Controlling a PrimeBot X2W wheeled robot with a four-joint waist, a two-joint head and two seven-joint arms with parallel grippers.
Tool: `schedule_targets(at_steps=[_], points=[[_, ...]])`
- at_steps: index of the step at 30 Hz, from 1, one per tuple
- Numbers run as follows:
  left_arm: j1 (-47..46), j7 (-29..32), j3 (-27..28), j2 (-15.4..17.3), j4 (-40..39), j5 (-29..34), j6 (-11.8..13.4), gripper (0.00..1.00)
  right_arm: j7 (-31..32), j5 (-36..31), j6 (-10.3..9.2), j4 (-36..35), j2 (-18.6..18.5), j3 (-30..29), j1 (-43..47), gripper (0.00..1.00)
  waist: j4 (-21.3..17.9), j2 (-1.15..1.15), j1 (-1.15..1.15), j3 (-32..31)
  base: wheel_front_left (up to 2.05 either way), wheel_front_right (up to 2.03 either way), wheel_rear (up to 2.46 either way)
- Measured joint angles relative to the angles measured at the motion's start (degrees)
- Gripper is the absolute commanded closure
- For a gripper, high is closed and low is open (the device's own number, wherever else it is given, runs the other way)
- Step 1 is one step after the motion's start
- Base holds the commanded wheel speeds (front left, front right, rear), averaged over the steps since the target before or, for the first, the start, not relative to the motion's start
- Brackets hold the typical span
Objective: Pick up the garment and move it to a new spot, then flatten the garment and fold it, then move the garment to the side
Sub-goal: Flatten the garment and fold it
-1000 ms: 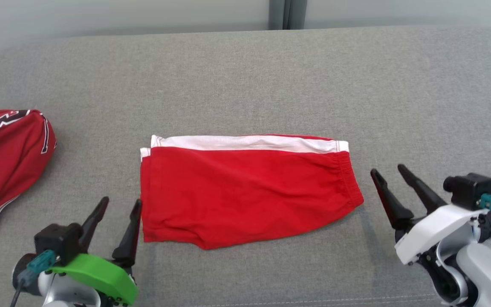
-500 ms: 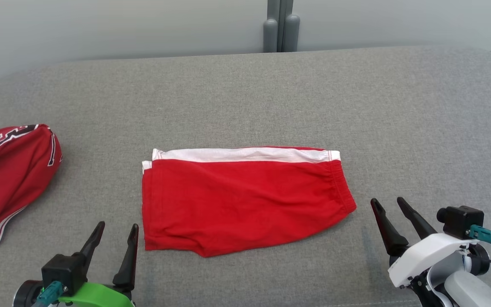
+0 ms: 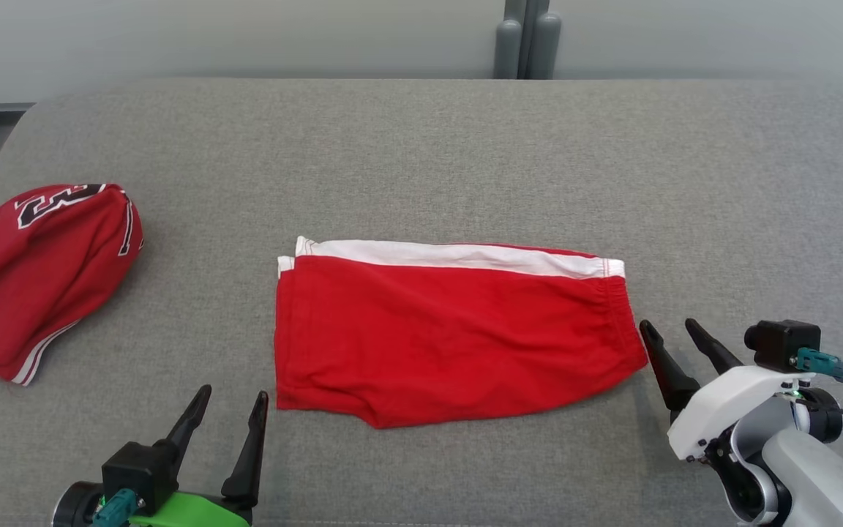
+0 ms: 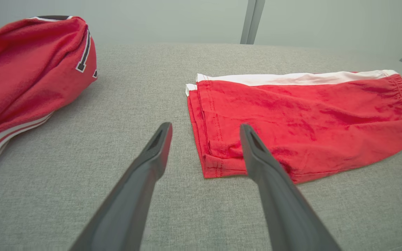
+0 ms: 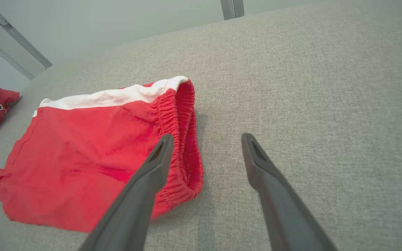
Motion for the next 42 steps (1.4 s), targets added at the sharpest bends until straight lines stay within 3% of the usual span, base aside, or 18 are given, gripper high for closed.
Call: schedule_targets(at_steps=[12,17,24,25,26,27,28,35,38,42], points=[[-2.0,-0.4,-0.4,-1.3,0.1,0.3,0.0,0.00,5.7,1.9,2.52,6.6,1.5,1.5,-4.2,0.00,5.3,0.00,0.00,2.5,0.00,0.00,0.00],[-2.3,-0.5,-0.3,-1.3,0.0,0.3,0.0,0.00,6.8,2.9,2.61,8.9,2.0,1.2,-5.5,0.00,6.2,0.00,0.00,3.8,0.00,0.00,0.00],[-3.5,-1.0,0.2,-1.3,0.4,0.3,0.0,0.00,9.7,6.1,5.11,11.2,2.7,0.6,-7.1,0.00,7.0,0.00,0.00,4.3,0.00,0.00,0.00],[-3.5,-1.0,0.2,-1.4,0.5,0.3,0.0,0.00,10.1,7.3,5.54,11.4,3.1,0.3,-7.3,0.28,7.0,0.00,0.00,4.3,0.00,0.00,0.00],[-3.5,-1.0,0.3,-1.4,0.7,0.3,0.0,0.00,10.5,8.3,5.95,11.6,3.6,-0.1,-7.3,0.71,7.0,0.00,0.00,4.2,0.00,0.00,0.00],[-3.5,-1.0,0.3,-1.5,0.9,0.3,0.0,0.00,10.9,9.4,6.33,11.9,4.2,-0.7,-7.4,0.96,7.1,0.00,0.00,4.2,0.00,0.00,0.00],[-3.5,-1.0,0.4,-1.5,1.1,0.3,0.0,0.00,11.4,11.0,6.89,12.2,4.8,-1.3,-7.4,1.00,7.1,0.00,0.00,4.1,0.00,0.00,0.00],[-3.4,-1.1,2.1,-1.6,1.7,0.3,0.0,0.00,15.4,19.7,10.88,12.7,8.1,-4.6,-7.5,1.00,5.9,0.00,0.00,3.4,0.00,0.00,0.00],[-3.4,-1.6,2.7,-1.6,1.7,0.3,0.0,0.00,17.8,22.1,11.28,12.6,5.6,-6.4,-7.4,1.00,5.0,0.00,0.00,3.1,0.00,0.00,0.00],[-3.4,-1.6,3.0,-1.9,1.8,0.2,0.0,0.00,21.0,24.1,10.95,13.3,-1.4,-9.8,-7.4,1.00,3.6,0.00,0.00,2.8,0.00,0.00,0.00]])
